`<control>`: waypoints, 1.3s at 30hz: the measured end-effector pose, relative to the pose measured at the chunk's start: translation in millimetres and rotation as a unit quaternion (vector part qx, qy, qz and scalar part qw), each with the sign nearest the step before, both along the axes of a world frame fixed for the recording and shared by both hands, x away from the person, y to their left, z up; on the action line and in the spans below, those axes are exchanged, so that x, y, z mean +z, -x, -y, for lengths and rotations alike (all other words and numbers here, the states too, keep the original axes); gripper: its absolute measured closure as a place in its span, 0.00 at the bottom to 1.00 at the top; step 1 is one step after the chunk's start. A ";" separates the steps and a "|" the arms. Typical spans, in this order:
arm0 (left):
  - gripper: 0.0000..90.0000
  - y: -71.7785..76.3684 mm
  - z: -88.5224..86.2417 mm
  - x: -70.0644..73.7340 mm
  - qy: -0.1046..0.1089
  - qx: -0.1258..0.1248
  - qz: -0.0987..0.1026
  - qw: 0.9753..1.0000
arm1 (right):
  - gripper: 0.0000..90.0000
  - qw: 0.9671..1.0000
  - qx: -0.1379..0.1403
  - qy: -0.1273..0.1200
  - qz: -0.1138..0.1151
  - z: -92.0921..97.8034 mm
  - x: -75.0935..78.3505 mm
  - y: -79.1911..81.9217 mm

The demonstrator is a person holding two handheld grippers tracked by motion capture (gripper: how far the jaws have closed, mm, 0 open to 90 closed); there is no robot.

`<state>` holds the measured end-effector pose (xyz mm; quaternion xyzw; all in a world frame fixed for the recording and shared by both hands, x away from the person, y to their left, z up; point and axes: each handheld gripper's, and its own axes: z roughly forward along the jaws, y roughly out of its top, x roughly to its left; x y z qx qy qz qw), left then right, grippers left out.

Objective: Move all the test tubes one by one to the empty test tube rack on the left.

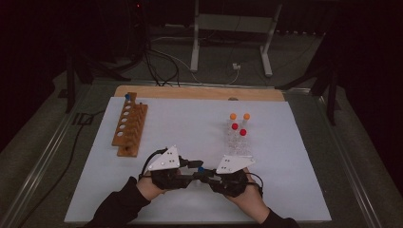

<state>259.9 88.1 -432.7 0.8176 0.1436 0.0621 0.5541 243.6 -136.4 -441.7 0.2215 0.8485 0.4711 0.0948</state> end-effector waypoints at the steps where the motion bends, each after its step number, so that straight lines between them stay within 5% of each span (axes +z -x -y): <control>1: 0.73 -0.4 -0.2 -0.5 -0.001 0.000 0.000 1.000 | 0.86 1.000 0.000 0.001 0.000 0.0 -0.2 0.0; 12: 0.86 -1.4 -2.1 -0.9 0.004 0.000 0.001 1.000 | 0.84 1.000 0.003 -0.007 -0.004 0.0 -0.5 -0.4; 26: 0.86 -16.8 -25.0 18.7 0.007 0.041 0.017 0.999 | 0.46 0.999 -0.030 -0.036 0.006 18.4 5.5 -4.9; 36: 0.86 -38.9 -52.2 38.5 0.005 0.093 0.034 0.995 | 0.05 0.997 -0.058 -0.055 0.006 24.4 8.6 -6.6; 39: 0.86 -44.9 -59.7 43.7 0.001 0.108 0.039 0.993 | 0.01 0.997 -0.046 -0.062 0.005 26.1 9.5 -6.1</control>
